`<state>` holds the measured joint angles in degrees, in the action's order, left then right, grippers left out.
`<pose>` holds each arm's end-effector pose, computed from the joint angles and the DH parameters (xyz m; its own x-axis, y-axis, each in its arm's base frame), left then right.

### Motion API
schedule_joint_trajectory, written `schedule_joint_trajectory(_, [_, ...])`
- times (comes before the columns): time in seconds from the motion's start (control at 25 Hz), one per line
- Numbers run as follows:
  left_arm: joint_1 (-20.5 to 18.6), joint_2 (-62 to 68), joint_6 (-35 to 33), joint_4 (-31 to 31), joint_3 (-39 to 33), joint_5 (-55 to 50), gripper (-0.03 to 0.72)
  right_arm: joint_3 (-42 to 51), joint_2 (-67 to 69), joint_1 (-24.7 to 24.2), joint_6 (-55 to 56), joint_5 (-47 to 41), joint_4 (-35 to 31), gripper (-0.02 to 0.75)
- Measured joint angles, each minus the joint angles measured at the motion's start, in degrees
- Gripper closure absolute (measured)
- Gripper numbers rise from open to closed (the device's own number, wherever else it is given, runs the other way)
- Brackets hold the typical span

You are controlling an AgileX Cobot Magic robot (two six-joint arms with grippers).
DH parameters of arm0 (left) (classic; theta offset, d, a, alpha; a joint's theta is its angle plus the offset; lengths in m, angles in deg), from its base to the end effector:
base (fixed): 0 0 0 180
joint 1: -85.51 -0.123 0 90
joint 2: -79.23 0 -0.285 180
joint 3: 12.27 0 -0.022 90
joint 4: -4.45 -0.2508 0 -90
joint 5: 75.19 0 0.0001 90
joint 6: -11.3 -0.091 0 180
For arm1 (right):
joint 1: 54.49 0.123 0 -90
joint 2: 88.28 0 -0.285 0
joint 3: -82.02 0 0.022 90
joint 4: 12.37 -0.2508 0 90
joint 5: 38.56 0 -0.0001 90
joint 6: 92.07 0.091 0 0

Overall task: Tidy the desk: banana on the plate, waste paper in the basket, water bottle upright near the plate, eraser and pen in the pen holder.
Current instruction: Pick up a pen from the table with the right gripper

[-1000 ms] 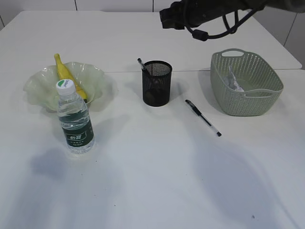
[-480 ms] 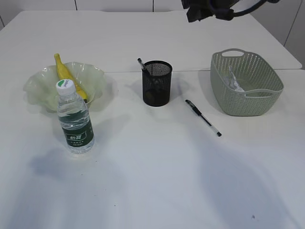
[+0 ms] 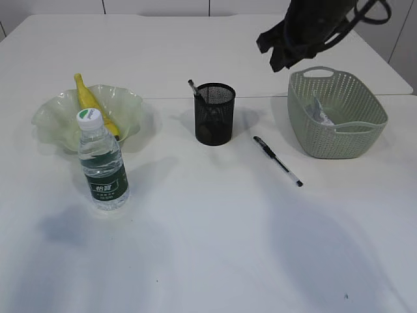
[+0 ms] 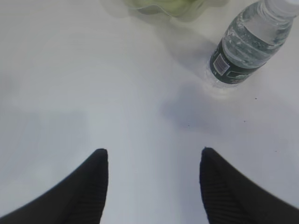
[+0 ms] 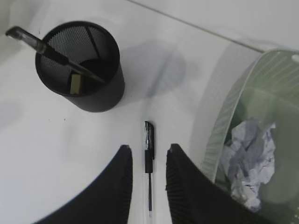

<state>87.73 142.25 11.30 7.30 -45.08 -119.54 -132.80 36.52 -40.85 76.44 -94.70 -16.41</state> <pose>0.1804 -0.0102 0.3035 -0.7688 -0.0058 -0.6395 0.0336 0.9982 -0.0495 0.4497 0.1146 0.3037 -0.7528 -0.3476 -0.5590 -0.3931 0.9185 -0.0417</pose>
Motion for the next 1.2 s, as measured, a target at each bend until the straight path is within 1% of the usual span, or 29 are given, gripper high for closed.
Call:
schedule_joint_trajectory(0.28, [0.0, 0.0, 0.0, 0.0, 0.0, -0.1, 0.256, -0.1, 6.6, 0.0, 0.0, -0.2, 0.9, 0.546])
schedule_joint_trajectory(0.6, [0.0, 0.0, 0.0, 0.0, 0.0, -0.3, 0.257, -5.0, 12.5, 0.0, 0.1, -0.6, 1.1, 0.54])
schedule_joint_trajectory(0.88, [0.0, 0.0, 0.0, 0.0, 0.0, -0.5, 0.257, -5.8, 15.3, 0.0, 0.1, -0.7, 0.9, 0.433])
schedule_joint_trajectory(1.2, [0.0, 0.0, 0.0, 0.0, 0.0, -0.5, 0.26, -5.8, 17.6, 0.0, 0.2, -0.5, 0.1, 0.419])
